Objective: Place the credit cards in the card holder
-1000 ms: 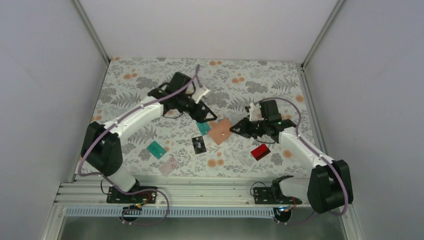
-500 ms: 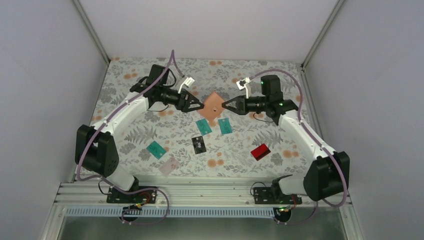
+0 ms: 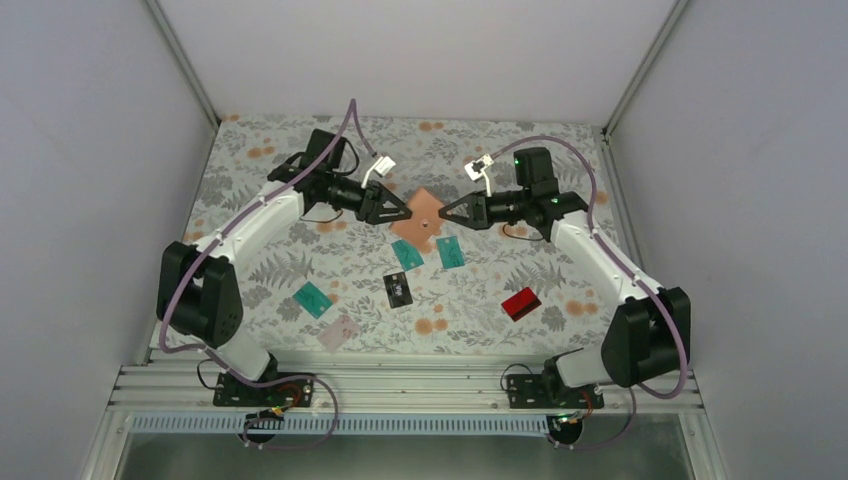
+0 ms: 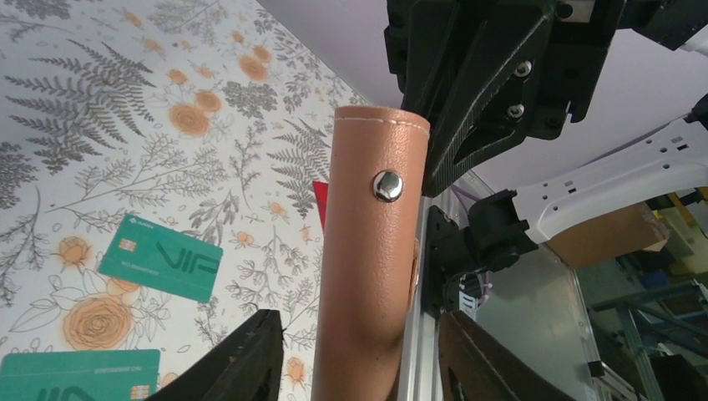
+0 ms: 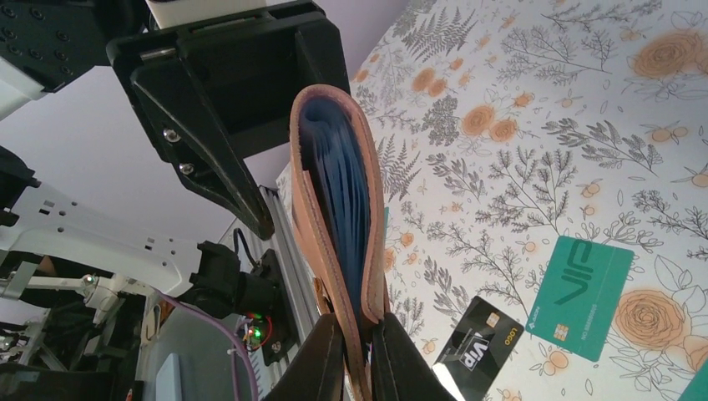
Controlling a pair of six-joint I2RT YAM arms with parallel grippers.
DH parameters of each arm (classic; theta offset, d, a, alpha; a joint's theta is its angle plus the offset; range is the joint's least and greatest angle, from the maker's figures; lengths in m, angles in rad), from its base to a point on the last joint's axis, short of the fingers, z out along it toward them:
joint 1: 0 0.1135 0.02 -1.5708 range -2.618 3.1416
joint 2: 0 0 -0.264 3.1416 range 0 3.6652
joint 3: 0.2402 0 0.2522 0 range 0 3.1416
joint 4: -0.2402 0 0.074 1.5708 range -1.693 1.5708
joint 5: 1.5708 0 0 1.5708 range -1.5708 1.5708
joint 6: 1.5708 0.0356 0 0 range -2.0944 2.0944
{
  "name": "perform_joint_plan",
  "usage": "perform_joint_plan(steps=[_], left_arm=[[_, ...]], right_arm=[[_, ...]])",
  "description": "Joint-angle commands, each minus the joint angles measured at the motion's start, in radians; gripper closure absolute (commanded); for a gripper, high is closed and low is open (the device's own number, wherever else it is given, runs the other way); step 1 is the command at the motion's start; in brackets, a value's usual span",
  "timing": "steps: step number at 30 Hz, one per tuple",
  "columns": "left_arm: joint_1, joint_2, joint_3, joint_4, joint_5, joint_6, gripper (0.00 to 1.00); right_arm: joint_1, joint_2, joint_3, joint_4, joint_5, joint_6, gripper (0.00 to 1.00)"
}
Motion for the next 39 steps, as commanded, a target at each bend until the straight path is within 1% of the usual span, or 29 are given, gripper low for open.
perform_joint_plan(steps=[1, 3, 4, 6, 7, 8, 11, 14, 15, 16, 17, 20, 23, 27, 29, 31, 32, 34, 39], left_arm=[[-0.021, 0.020, 0.039, 0.012, 0.009, 0.017, 0.55], [-0.036, 0.025, 0.048, 0.015, 0.000, 0.013, 0.64], [-0.042, 0.025, 0.051, 0.017, -0.005, 0.012, 0.71], [-0.052, 0.021, 0.057, 0.023, -0.021, 0.000, 0.90], [-0.053, 0.018, 0.057, 0.030, -0.032, -0.016, 0.96], [-0.054, 0.013, 0.057, 0.040, -0.049, -0.034, 0.97], [-0.049, -0.015, 0.055, 0.066, -0.160, -0.116, 0.98], [-0.046, -0.039, 0.056, 0.081, -0.306, -0.201, 0.98], [-0.046, -0.043, 0.057, 0.083, -0.340, -0.225, 0.98], [-0.047, -0.047, 0.055, 0.089, -0.356, -0.242, 0.97], [-0.049, -0.049, 0.053, 0.097, -0.385, -0.260, 0.98], [-0.052, -0.041, 0.067, 0.084, -0.473, -0.313, 0.98], [-0.053, -0.026, 0.092, 0.067, -0.533, -0.353, 0.98], [-0.066, -0.022, 0.113, 0.065, -0.588, -0.392, 0.98], [-0.074, -0.011, 0.146, 0.037, -0.617, -0.411, 0.98], [-0.082, -0.002, 0.181, 0.015, -0.630, -0.414, 0.98], [-0.086, -0.002, 0.191, 0.007, -0.638, -0.414, 0.98], [-0.094, -0.006, 0.196, 0.002, -0.646, -0.420, 0.98], [-0.106, -0.021, 0.203, -0.020, -0.668, -0.433, 0.98]], right_arm=[[0.015, -0.003, 0.045, -0.010, -0.020, -0.010, 0.96], [0.017, -0.004, 0.050, -0.017, -0.012, -0.005, 0.96], [0.018, -0.004, 0.051, -0.019, -0.008, -0.003, 0.96], [0.020, 0.001, 0.065, -0.036, 0.002, 0.001, 0.96], [0.020, 0.009, 0.076, -0.055, 0.015, 0.001, 0.95], [0.020, 0.019, 0.092, -0.077, 0.033, 0.005, 0.89], [0.021, 0.059, 0.146, -0.164, 0.157, 0.033, 0.54], [0.020, 0.060, 0.168, -0.199, 0.254, 0.087, 0.40], [0.020, 0.043, 0.159, -0.181, 0.265, 0.116, 0.30], [0.021, 0.024, 0.139, -0.156, 0.276, 0.151, 0.09], [0.025, 0.006, 0.127, -0.129, 0.290, 0.181, 0.01], [0.054, -0.024, 0.116, -0.105, 0.359, 0.261, 0.00], [0.103, -0.011, 0.118, -0.095, 0.456, 0.338, 0.01], [0.180, 0.034, 0.140, -0.067, 0.544, 0.431, 0.06], [0.218, 0.074, 0.176, -0.066, 0.558, 0.452, 0.07], [0.248, 0.121, 0.224, -0.093, 0.606, 0.465, 0.09], [0.252, 0.137, 0.243, -0.100, 0.625, 0.471, 0.12], [0.255, 0.161, 0.272, -0.089, 0.642, 0.477, 0.15], [0.255, 0.178, 0.326, -0.094, 0.704, 0.486, 0.27]])
